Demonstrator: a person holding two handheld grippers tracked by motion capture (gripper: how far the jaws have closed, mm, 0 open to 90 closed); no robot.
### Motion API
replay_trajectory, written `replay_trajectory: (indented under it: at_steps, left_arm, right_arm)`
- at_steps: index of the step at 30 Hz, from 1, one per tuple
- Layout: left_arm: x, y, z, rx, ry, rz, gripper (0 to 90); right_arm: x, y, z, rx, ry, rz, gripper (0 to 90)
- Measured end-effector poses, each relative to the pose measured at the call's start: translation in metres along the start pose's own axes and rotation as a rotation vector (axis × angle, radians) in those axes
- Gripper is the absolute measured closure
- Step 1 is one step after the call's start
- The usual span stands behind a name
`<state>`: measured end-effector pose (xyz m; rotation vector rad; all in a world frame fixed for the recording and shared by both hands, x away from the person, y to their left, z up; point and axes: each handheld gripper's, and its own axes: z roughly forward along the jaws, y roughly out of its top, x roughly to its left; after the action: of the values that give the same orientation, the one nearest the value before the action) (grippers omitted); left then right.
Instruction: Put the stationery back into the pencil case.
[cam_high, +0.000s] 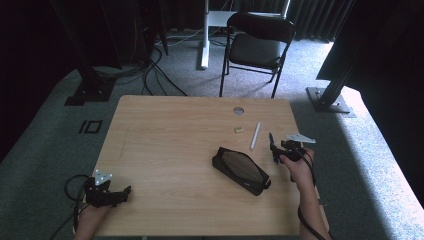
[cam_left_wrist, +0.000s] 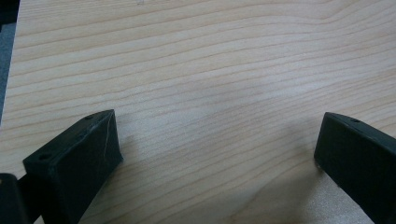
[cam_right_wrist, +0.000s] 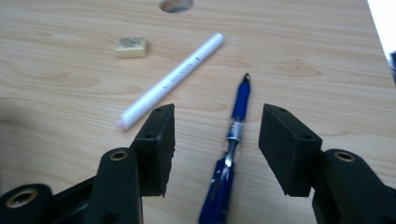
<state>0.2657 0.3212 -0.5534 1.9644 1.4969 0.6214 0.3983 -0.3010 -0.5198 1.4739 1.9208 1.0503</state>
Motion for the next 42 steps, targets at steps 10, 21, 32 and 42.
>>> replay_trajectory:
  at_steps: [10,21,32,42]
  left_arm:
    - [0.0,0.0,0.0,0.0,0.0,0.0,0.6]
    - [0.0,0.0,0.0,0.0,0.0,0.0,0.6]
    - [0.0,0.0,0.0,0.0,0.0,0.0,0.6]
    - [0.0,0.0,0.0,0.0,0.0,0.0,0.6]
  right_arm:
    - [-0.004,0.003,0.021,0.041,-0.061,0.031,52.8]
    - [-0.003,-0.001,0.035,0.068,-0.101,0.047,62.0]
    - [0.003,-0.007,0.043,0.106,-0.127,0.014,66.9]
    - [0.004,-0.006,0.046,0.099,-0.136,0.047,76.9]
